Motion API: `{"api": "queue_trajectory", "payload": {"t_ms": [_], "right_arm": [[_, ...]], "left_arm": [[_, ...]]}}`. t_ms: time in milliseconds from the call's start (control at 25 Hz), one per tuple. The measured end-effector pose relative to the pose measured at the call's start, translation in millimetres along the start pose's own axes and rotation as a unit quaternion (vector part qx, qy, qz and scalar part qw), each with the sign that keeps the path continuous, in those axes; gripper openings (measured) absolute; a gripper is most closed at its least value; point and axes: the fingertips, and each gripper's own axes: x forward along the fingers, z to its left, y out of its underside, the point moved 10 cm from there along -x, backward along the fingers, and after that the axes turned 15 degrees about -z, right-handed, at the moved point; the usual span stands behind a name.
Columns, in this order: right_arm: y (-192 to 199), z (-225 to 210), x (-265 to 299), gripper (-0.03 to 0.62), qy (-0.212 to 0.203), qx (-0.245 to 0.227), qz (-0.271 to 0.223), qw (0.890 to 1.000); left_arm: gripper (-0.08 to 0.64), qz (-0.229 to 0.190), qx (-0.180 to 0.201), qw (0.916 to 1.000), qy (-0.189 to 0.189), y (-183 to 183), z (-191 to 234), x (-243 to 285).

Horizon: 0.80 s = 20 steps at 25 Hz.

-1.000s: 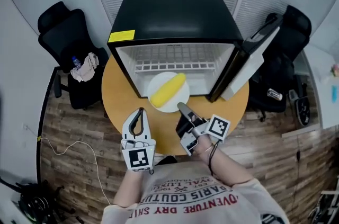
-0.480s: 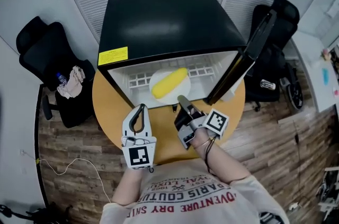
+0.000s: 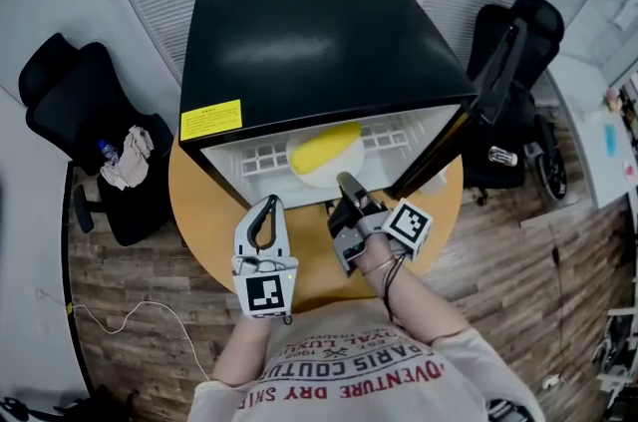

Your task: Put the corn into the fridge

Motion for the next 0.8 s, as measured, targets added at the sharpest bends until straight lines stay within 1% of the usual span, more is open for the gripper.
{"api": "queue_trajectory", "payload": {"t_ms": [280, 440, 680, 800], "right_arm": [[1.4, 4.9, 15.5, 0.044, 0.014, -0.001, -0.015, 1.0], [3.4, 7.3, 22.2, 0.044, 0.02, -0.013, -0.02, 1.0], [5.5, 8.6, 30.3, 0.048, 0.024, -0.014, -0.022, 0.999], [6.0, 7.1, 34.1, 0.049, 0.024, -0.008, -0.022, 0.999]], "left_arm": [[0.034, 0.001, -0.009, 1.0, 0.001, 5.5, 3.4, 8.8], [0.034, 0.003, -0.015, 0.9999, -0.005, 9.0, 6.4, 9.6], [0.034, 0.009, -0.011, 0.9999, -0.006, 12.8, 10.3, 10.0], [0.034, 0.01, -0.01, 0.9998, -0.011, 13.8, 12.5, 10.8]]}}
